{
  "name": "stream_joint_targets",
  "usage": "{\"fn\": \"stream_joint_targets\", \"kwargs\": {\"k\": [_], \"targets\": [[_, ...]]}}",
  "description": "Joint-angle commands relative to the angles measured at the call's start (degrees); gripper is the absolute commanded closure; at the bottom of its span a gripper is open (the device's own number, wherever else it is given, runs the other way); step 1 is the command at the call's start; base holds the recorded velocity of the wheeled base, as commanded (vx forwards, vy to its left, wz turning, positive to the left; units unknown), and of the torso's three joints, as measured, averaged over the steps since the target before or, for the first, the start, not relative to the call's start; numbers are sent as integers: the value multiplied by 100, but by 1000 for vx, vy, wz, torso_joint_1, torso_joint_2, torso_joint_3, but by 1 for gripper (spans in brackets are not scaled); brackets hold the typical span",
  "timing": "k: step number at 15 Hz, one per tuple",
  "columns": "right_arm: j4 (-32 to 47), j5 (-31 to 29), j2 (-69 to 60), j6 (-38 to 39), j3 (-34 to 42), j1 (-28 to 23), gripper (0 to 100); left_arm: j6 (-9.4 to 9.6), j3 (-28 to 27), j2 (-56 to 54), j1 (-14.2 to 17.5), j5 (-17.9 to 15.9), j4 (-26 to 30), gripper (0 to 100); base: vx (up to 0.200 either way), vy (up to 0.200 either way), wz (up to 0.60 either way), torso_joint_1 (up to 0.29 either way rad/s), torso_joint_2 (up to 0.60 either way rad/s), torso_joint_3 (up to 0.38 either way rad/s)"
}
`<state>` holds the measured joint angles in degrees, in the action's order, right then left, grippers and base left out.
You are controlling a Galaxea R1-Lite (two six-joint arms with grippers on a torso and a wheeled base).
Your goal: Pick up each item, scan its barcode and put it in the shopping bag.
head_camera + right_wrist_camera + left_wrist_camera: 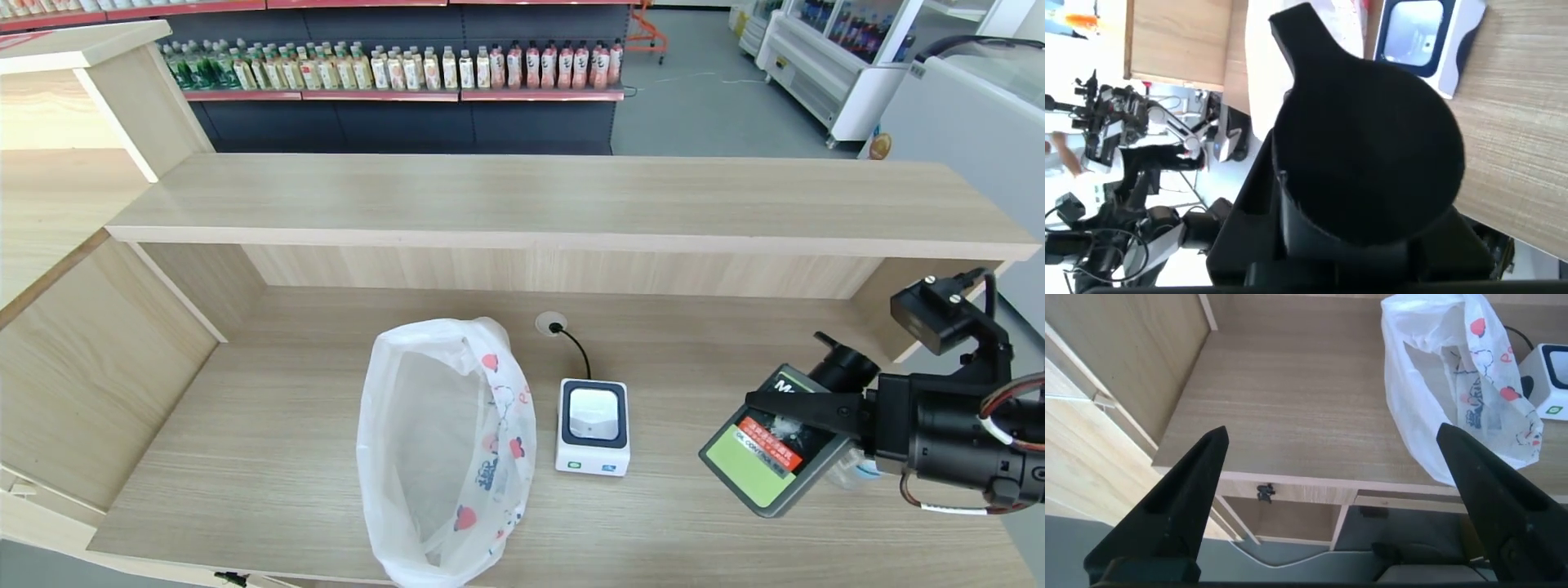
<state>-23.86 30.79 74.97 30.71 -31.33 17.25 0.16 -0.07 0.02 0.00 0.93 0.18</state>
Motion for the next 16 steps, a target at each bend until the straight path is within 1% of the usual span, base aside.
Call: {"fn": "stream_joint_targets", "kwargs": {"k": [1,2,3,4,6,7,8,10,13,15,16], "targets": [[-14,-232,422,-267,-66,-99,100,-7,-1,-2,0,4,-1,0,-200,0,0,22,7,-2],[-23,-539,694,-390,-180,-99,100,-7,-1,-2,0,4,-1,0,-200,0,0,2,7,7],[-23,-583,747,-390,-207,-99,100,-7,-1,-2,0,4,-1,0,-200,0,0,-17,-2,7],[-23,-829,1169,-399,-629,-55,100,11,-1,-2,0,4,-1,0,-200,0,0,-12,-12,2],[-128,-970,1854,-425,-1130,68,100,11,-1,-2,0,4,-1,0,0,0,0,0,0,0],[-146,-979,1907,-425,-1165,77,100,11,-1,-2,0,4,-1,0,0,0,0,0,0,0],[-480,-1102,2461,-425,-1604,103,100,11,-1,-2,0,4,-1,0,0,0,0,0,0,0],[-497,-1119,2637,-434,-1806,121,100,11,-1,-2,0,4,-1,0,0,0,0,0,0,0],[-497,-1119,2724,-434,-1921,121,100,-25,-1,-2,0,4,-1,0,0,200,0,-9,2,1],[-497,-1119,2760,-425,-1956,156,100,-25,-1,-2,0,4,-9,0,0,200,0,24,10,-2],[-506,-1128,2830,-434,-1965,182,100,11,-1,-2,0,4,-1,0,0,200,0,2,12,-7]]}}
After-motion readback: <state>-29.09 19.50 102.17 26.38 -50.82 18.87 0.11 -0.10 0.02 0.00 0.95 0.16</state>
